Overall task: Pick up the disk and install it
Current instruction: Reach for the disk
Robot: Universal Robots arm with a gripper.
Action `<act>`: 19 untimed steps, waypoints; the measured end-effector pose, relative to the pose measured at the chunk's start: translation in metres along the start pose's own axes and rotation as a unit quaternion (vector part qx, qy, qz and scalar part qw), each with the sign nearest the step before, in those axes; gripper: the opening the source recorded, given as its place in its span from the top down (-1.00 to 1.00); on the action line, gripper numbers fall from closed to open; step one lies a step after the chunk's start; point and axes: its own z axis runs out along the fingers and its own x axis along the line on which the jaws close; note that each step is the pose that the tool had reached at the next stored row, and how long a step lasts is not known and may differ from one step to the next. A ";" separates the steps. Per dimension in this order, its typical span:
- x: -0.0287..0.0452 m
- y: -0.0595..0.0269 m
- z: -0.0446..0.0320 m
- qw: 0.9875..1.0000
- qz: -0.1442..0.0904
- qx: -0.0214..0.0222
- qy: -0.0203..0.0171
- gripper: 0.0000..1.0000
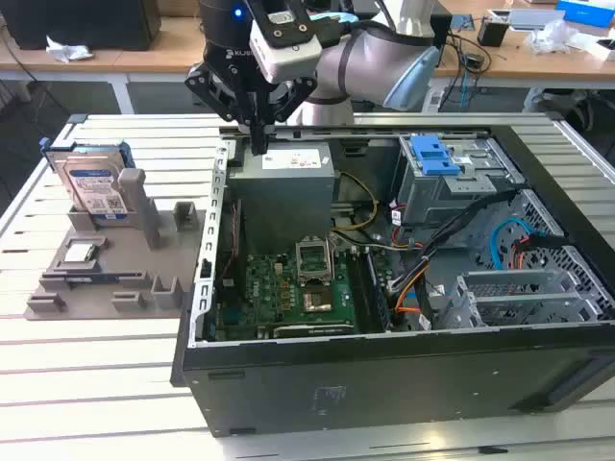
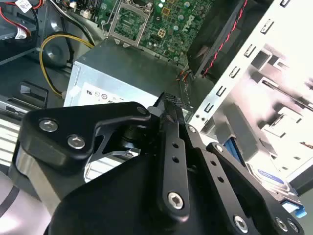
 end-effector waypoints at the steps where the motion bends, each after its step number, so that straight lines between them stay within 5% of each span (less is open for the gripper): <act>1: 0.0000 0.0000 0.0000 1.000 0.000 0.000 0.000 0.79; 9: 0.0030 -0.0002 -0.0001 1.000 0.000 0.000 0.000 0.79; 11: 0.0135 -0.0010 -0.0004 1.000 0.000 0.000 0.000 0.79; 12: 0.0267 -0.0020 -0.0007 1.000 0.000 0.000 -0.001 0.79; 13: 0.0322 -0.0024 -0.0009 1.000 0.000 0.000 -0.001 0.79; 19: 0.0498 -0.0037 -0.0013 1.000 0.000 0.000 -0.001 0.79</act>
